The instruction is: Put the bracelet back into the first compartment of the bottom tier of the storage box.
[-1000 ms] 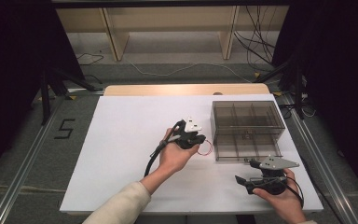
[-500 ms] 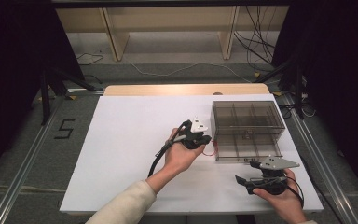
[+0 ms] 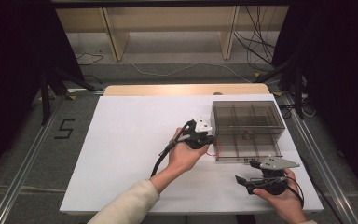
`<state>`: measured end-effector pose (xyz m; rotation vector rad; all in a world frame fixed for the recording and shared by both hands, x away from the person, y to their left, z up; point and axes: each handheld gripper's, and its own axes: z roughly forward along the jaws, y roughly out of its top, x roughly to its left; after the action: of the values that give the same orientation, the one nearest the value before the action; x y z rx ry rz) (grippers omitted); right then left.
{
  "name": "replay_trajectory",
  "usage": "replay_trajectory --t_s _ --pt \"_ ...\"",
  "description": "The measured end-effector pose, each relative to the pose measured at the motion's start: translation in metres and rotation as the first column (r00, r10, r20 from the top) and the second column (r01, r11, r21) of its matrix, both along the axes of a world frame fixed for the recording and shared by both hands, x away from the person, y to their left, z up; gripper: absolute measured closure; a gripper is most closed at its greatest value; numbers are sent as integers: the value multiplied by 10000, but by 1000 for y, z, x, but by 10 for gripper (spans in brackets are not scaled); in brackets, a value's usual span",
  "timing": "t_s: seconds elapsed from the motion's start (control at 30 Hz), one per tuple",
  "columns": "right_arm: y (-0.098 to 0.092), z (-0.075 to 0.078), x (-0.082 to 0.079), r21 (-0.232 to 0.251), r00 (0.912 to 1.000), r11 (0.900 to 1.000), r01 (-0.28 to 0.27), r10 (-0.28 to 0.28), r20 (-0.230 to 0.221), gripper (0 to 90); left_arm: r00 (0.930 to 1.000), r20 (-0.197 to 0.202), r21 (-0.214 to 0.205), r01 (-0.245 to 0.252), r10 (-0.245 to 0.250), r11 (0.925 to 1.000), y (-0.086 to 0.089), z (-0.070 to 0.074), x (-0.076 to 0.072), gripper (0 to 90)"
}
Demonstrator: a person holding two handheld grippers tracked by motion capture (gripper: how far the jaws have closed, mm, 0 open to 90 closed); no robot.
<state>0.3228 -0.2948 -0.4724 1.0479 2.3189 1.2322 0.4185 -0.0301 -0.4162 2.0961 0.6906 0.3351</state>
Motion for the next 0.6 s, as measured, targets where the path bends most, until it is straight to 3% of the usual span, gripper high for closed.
replay_trajectory --t_s 0.6 --pt "0 0 0 20 10000 10000 -9 9 3 164 9999 -23 116 131 -131 9998 -14 -1 3 882"
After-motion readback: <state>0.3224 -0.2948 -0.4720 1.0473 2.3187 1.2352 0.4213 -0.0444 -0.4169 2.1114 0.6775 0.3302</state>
